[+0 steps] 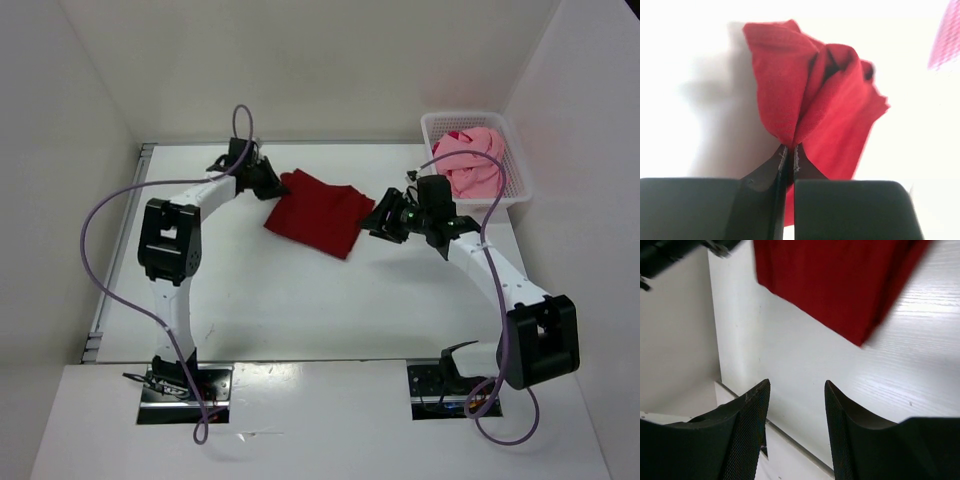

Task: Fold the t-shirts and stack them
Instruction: Put the neatly folded tshirt into the corner of the board with the left arm, then grab crumpled tshirt from bin with the right arm, then move the tshirt to the center of the board, then flatten out the tshirt

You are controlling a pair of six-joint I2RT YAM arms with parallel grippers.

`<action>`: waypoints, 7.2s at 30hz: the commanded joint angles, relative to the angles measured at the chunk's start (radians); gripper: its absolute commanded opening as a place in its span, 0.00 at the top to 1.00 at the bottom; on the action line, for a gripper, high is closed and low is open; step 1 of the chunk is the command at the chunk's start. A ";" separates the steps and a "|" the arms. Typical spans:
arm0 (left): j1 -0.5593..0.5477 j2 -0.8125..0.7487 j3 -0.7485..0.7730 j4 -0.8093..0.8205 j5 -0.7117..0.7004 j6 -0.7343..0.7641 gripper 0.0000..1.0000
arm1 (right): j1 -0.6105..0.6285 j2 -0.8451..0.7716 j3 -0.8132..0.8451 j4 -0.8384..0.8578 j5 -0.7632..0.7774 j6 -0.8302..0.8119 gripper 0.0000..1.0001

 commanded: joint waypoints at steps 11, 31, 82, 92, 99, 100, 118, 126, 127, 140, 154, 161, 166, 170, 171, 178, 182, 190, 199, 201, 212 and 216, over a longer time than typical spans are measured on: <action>0.567 -0.138 -0.041 0.052 -0.021 -0.117 0.72 | -0.014 -0.023 -0.025 -0.012 -0.030 -0.034 0.46; 0.602 -0.546 -0.521 0.063 -0.069 -0.154 0.13 | -0.054 0.139 0.226 -0.011 0.186 0.008 0.86; -0.026 -0.759 -0.684 -0.008 0.073 -0.012 0.27 | -0.457 0.957 1.112 -0.106 0.382 -0.070 1.00; 0.001 -0.750 -0.557 -0.019 0.100 -0.002 0.27 | -0.456 0.333 0.857 0.001 0.210 -0.025 1.00; 0.122 -0.730 -0.522 -0.042 0.111 -0.048 0.25 | -0.255 0.098 0.953 -0.023 0.013 0.002 1.00; 0.138 -0.730 -0.522 -0.051 0.122 -0.048 0.25 | -0.201 0.089 0.970 0.004 -0.004 0.036 1.00; 0.376 -0.799 -0.577 -0.063 0.142 -0.095 0.23 | -0.063 0.090 0.518 0.344 -0.328 0.175 1.00; 0.308 -0.808 -0.664 -0.133 0.040 0.017 0.23 | -0.253 0.060 0.141 0.118 -0.067 0.002 0.96; 0.308 -0.808 -0.675 -0.134 0.028 0.017 0.23 | -0.282 0.060 0.130 0.085 -0.050 0.002 0.96; 0.100 -0.753 -0.764 -0.264 -0.121 0.057 0.25 | -0.018 0.083 0.183 -0.117 0.352 -0.096 0.64; 0.210 -0.762 -0.902 -0.256 -0.027 0.006 0.43 | 0.615 0.567 0.427 -0.054 0.298 -0.116 0.64; 0.189 -0.762 -0.934 -0.265 -0.007 -0.012 0.40 | 0.698 0.705 0.599 -0.133 0.405 -0.174 0.48; 0.156 -0.743 -0.945 -0.266 -0.007 -0.021 0.40 | 0.707 0.756 0.667 -0.181 0.487 -0.186 0.47; 0.136 -0.723 -0.956 -0.255 -0.007 -0.032 0.45 | 0.707 0.804 0.711 -0.228 0.507 -0.195 0.47; 0.136 -0.723 -0.965 -0.255 -0.007 -0.032 0.49 | 0.707 0.822 0.720 -0.239 0.507 -0.196 0.47; 0.127 -0.713 -1.002 -0.212 0.013 -0.051 0.68 | 0.707 0.857 0.751 -0.281 0.507 -0.206 0.60; 0.127 -0.713 -0.990 -0.203 0.013 -0.051 0.86 | 0.716 0.825 0.760 -0.278 0.525 -0.197 0.79; 0.127 -0.723 -0.894 -0.203 0.031 -0.060 1.00 | 0.675 0.672 0.760 -0.305 0.516 -0.179 0.85; 0.147 -0.756 -0.717 -0.239 0.112 -0.081 1.00 | 0.433 0.269 0.565 -0.272 0.430 -0.101 0.98; 0.179 -0.765 -0.602 -0.249 0.138 -0.104 1.00 | 0.289 0.152 0.565 -0.261 0.352 -0.100 1.00; 0.404 -0.775 -0.158 -0.189 0.414 -0.270 1.00 | 0.045 0.001 1.130 -0.396 0.392 -0.143 1.00; 0.460 -0.775 -0.042 -0.132 0.514 -0.365 1.00 | 0.045 -0.028 1.288 -0.420 0.401 -0.143 1.00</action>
